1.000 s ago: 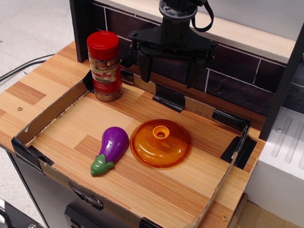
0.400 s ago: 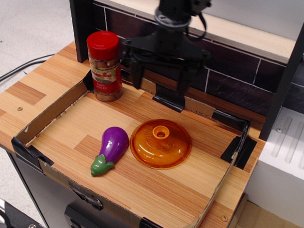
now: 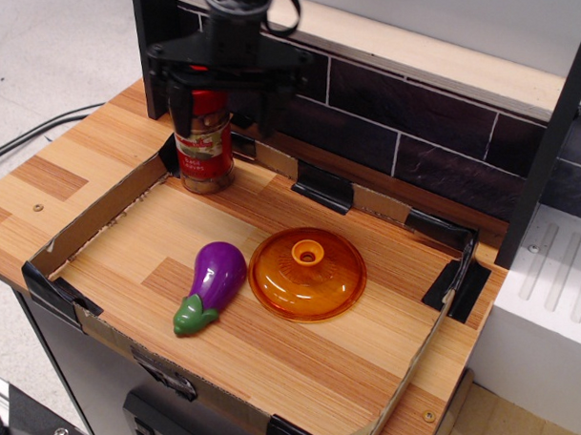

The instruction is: Topple basil bottle

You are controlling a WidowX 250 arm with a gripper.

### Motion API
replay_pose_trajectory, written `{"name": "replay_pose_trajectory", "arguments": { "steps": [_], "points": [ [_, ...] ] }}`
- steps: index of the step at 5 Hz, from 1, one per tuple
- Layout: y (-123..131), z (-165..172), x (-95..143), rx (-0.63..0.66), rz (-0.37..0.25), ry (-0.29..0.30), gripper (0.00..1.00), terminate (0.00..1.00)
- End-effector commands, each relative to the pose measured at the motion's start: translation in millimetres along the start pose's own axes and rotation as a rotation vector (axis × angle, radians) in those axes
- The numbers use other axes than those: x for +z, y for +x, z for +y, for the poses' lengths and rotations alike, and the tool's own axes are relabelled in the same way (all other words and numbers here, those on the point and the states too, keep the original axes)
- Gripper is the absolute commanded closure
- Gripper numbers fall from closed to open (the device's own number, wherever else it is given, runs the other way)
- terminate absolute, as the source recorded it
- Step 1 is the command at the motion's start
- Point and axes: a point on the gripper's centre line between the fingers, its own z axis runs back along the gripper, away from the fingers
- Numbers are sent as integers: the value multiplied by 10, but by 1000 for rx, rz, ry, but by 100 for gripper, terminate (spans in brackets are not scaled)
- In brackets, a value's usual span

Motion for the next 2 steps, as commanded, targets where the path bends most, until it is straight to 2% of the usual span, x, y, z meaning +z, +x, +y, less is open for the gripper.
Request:
{"name": "replay_pose_trajectory", "arguments": {
  "steps": [1, 2],
  "points": [
    [238, 197, 103, 73, -100, -24, 0, 0],
    [284, 219, 103, 98, -109, -20, 0, 0]
  ]
}}
